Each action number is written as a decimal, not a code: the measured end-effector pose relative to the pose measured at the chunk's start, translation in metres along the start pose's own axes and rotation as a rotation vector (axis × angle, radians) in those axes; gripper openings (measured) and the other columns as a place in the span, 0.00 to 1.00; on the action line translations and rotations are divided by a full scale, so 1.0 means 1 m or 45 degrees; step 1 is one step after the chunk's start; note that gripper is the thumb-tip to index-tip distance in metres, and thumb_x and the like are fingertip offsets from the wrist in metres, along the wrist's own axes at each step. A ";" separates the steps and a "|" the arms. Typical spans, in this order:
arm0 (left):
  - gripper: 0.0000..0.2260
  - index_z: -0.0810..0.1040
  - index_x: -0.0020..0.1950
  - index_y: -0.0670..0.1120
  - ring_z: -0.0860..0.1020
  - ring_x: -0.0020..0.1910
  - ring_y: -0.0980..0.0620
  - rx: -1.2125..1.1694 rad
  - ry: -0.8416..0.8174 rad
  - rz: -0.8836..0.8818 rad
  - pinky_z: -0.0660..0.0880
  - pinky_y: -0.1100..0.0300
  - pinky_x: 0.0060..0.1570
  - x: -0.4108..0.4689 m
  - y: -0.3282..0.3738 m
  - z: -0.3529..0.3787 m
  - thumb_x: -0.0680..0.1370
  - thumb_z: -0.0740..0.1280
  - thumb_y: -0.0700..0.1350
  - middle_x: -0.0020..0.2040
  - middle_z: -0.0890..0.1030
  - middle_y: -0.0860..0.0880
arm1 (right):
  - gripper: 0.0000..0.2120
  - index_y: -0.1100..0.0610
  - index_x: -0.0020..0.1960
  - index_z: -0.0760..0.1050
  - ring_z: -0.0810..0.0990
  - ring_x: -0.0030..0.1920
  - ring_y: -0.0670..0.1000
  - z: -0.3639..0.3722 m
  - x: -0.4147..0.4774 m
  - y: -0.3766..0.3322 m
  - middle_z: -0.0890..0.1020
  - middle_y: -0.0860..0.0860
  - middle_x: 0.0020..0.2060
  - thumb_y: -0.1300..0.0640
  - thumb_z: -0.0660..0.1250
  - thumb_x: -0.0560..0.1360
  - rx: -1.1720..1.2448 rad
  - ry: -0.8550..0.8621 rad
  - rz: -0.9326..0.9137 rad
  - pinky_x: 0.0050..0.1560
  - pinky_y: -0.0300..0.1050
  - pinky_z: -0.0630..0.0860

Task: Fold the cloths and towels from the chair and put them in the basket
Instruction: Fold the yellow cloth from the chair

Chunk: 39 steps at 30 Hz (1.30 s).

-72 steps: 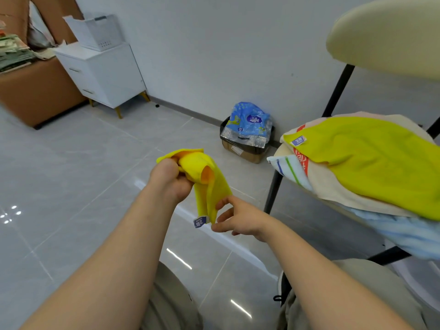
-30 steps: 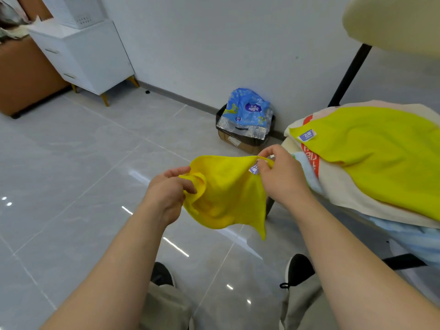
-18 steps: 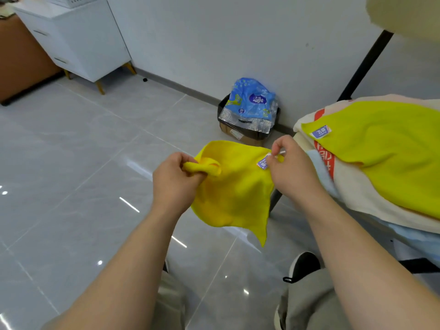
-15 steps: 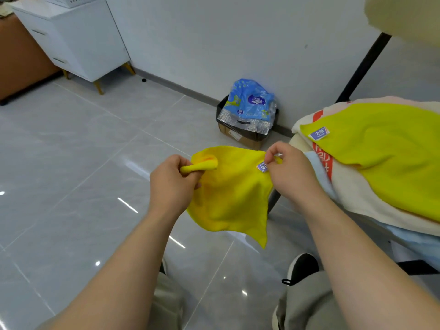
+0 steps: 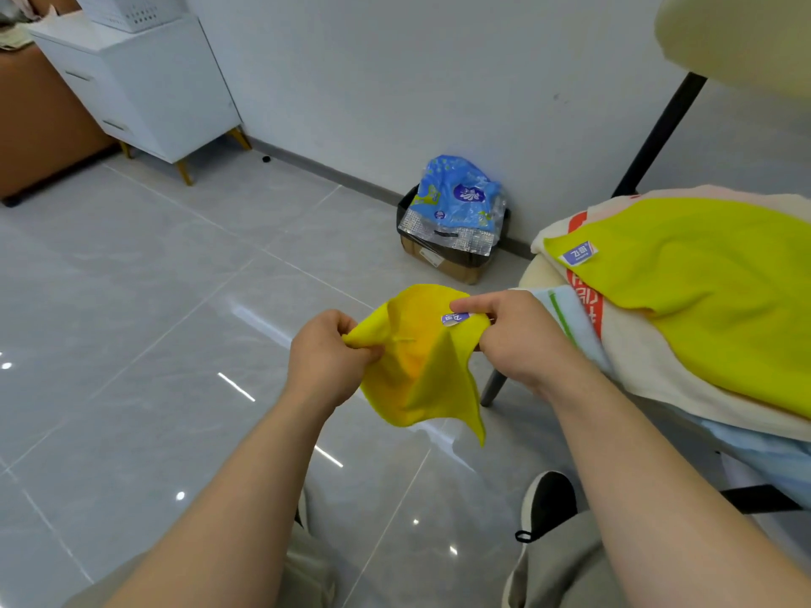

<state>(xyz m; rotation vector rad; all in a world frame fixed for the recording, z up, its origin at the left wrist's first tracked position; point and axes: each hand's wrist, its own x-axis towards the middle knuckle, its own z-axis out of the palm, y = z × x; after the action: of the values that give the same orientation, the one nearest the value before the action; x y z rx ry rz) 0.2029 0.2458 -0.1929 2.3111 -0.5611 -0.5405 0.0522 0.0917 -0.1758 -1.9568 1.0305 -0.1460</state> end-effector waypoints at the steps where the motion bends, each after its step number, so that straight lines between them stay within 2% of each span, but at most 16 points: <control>1: 0.09 0.74 0.41 0.46 0.80 0.37 0.47 -0.045 0.009 -0.005 0.73 0.55 0.33 0.001 0.000 0.001 0.71 0.74 0.42 0.35 0.80 0.49 | 0.25 0.43 0.63 0.80 0.82 0.38 0.51 -0.001 -0.001 -0.001 0.84 0.51 0.52 0.68 0.64 0.75 -0.053 -0.007 -0.012 0.35 0.42 0.79; 3: 0.04 0.75 0.44 0.43 0.84 0.34 0.46 -0.227 -0.019 -0.034 0.81 0.47 0.43 0.001 0.001 0.003 0.77 0.66 0.42 0.35 0.83 0.45 | 0.27 0.44 0.63 0.80 0.82 0.39 0.52 -0.002 -0.003 -0.002 0.83 0.52 0.54 0.69 0.62 0.74 -0.142 -0.001 -0.051 0.36 0.43 0.78; 5: 0.10 0.75 0.48 0.43 0.85 0.33 0.46 -0.335 -0.050 -0.055 0.81 0.43 0.48 0.001 0.003 0.006 0.82 0.59 0.47 0.35 0.84 0.42 | 0.20 0.44 0.62 0.81 0.82 0.47 0.52 -0.002 -0.005 -0.004 0.83 0.52 0.57 0.63 0.65 0.76 -0.175 -0.001 -0.115 0.46 0.45 0.80; 6: 0.12 0.75 0.48 0.45 0.85 0.33 0.45 -0.361 -0.073 -0.064 0.81 0.44 0.49 0.000 0.006 0.007 0.83 0.57 0.50 0.34 0.84 0.42 | 0.16 0.45 0.62 0.81 0.82 0.50 0.51 -0.001 -0.005 -0.004 0.84 0.52 0.57 0.59 0.66 0.77 -0.171 -0.013 -0.146 0.51 0.47 0.80; 8: 0.17 0.75 0.47 0.48 0.84 0.33 0.44 -0.335 -0.119 -0.075 0.81 0.47 0.47 -0.003 0.014 0.006 0.84 0.53 0.56 0.33 0.84 0.42 | 0.12 0.45 0.60 0.82 0.81 0.52 0.50 -0.001 -0.006 -0.005 0.84 0.50 0.55 0.55 0.67 0.79 -0.180 -0.032 -0.183 0.53 0.47 0.79; 11: 0.25 0.70 0.37 0.46 0.78 0.36 0.43 -0.081 -0.084 0.006 0.74 0.50 0.40 -0.006 0.024 0.006 0.83 0.50 0.61 0.33 0.80 0.44 | 0.10 0.44 0.57 0.83 0.79 0.52 0.50 0.002 -0.004 -0.003 0.81 0.50 0.54 0.52 0.66 0.79 -0.294 -0.017 -0.256 0.53 0.48 0.77; 14: 0.25 0.63 0.31 0.45 0.69 0.35 0.45 0.027 -0.045 0.073 0.62 0.52 0.34 -0.009 0.027 0.007 0.84 0.52 0.58 0.30 0.70 0.47 | 0.09 0.46 0.57 0.83 0.74 0.55 0.50 0.004 -0.006 -0.004 0.72 0.50 0.56 0.51 0.66 0.79 -0.346 -0.016 -0.301 0.58 0.48 0.74; 16: 0.23 0.63 0.32 0.44 0.66 0.33 0.47 -0.032 -0.030 0.100 0.60 0.53 0.33 -0.010 0.025 0.008 0.83 0.56 0.54 0.29 0.67 0.47 | 0.09 0.48 0.57 0.83 0.73 0.59 0.49 0.003 -0.009 -0.006 0.74 0.49 0.58 0.52 0.66 0.80 -0.380 -0.049 -0.341 0.62 0.48 0.72; 18: 0.19 0.70 0.35 0.40 0.66 0.33 0.49 -0.088 -0.011 0.154 0.61 0.55 0.33 -0.010 0.023 0.008 0.82 0.61 0.50 0.30 0.68 0.47 | 0.10 0.48 0.56 0.83 0.76 0.58 0.50 0.002 -0.012 -0.009 0.79 0.49 0.56 0.53 0.65 0.80 -0.428 -0.083 -0.388 0.61 0.49 0.72; 20: 0.09 0.78 0.41 0.44 0.70 0.33 0.51 -0.136 0.009 0.187 0.66 0.56 0.34 -0.012 0.022 0.006 0.79 0.65 0.46 0.32 0.74 0.48 | 0.10 0.47 0.55 0.83 0.78 0.55 0.51 0.003 -0.015 -0.011 0.83 0.48 0.52 0.53 0.63 0.80 -0.393 -0.105 -0.400 0.58 0.51 0.74; 22: 0.04 0.80 0.44 0.47 0.74 0.34 0.53 -0.229 0.012 0.187 0.69 0.55 0.35 -0.015 0.023 0.005 0.78 0.67 0.44 0.34 0.78 0.49 | 0.10 0.45 0.55 0.82 0.80 0.52 0.52 0.003 -0.019 -0.014 0.84 0.47 0.49 0.51 0.62 0.79 -0.374 -0.082 -0.427 0.57 0.54 0.75; 25: 0.06 0.81 0.46 0.47 0.76 0.35 0.51 -0.320 0.018 0.155 0.72 0.54 0.38 -0.019 0.025 0.004 0.79 0.67 0.48 0.36 0.81 0.48 | 0.10 0.43 0.54 0.81 0.80 0.52 0.53 0.003 -0.024 -0.017 0.84 0.46 0.48 0.50 0.61 0.79 -0.364 -0.067 -0.471 0.57 0.56 0.75; 27: 0.10 0.81 0.43 0.46 0.73 0.32 0.53 -0.361 -0.004 0.147 0.71 0.55 0.38 -0.020 0.024 0.005 0.80 0.66 0.50 0.32 0.78 0.50 | 0.09 0.45 0.54 0.80 0.79 0.52 0.53 0.003 -0.028 -0.019 0.83 0.47 0.49 0.51 0.61 0.80 -0.365 -0.074 -0.493 0.56 0.56 0.75; 32: 0.10 0.82 0.44 0.47 0.77 0.34 0.50 -0.543 -0.082 0.141 0.79 0.43 0.46 -0.021 0.022 0.006 0.78 0.67 0.52 0.33 0.82 0.44 | 0.07 0.48 0.55 0.78 0.78 0.46 0.49 0.004 -0.034 -0.020 0.81 0.47 0.45 0.52 0.61 0.81 -0.241 -0.119 -0.468 0.48 0.49 0.76; 35: 0.07 0.82 0.47 0.47 0.76 0.31 0.59 -0.599 -0.119 0.108 0.76 0.53 0.39 -0.021 0.022 0.006 0.80 0.68 0.48 0.30 0.81 0.54 | 0.07 0.47 0.53 0.78 0.78 0.43 0.49 0.005 -0.034 -0.016 0.80 0.46 0.41 0.50 0.61 0.81 -0.218 -0.158 -0.465 0.45 0.50 0.77; 39: 0.05 0.80 0.55 0.48 0.77 0.32 0.59 -0.644 -0.190 0.079 0.72 0.60 0.33 -0.021 0.022 0.005 0.81 0.67 0.44 0.34 0.83 0.54 | 0.06 0.48 0.52 0.79 0.78 0.46 0.49 0.009 -0.033 -0.013 0.80 0.47 0.44 0.53 0.63 0.80 -0.229 -0.174 -0.485 0.49 0.52 0.77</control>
<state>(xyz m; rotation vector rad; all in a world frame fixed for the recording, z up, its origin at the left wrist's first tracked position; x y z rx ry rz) 0.1777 0.2395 -0.1759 1.7803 -0.4957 -0.7354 0.0428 0.1241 -0.1618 -2.2787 0.5908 -0.1307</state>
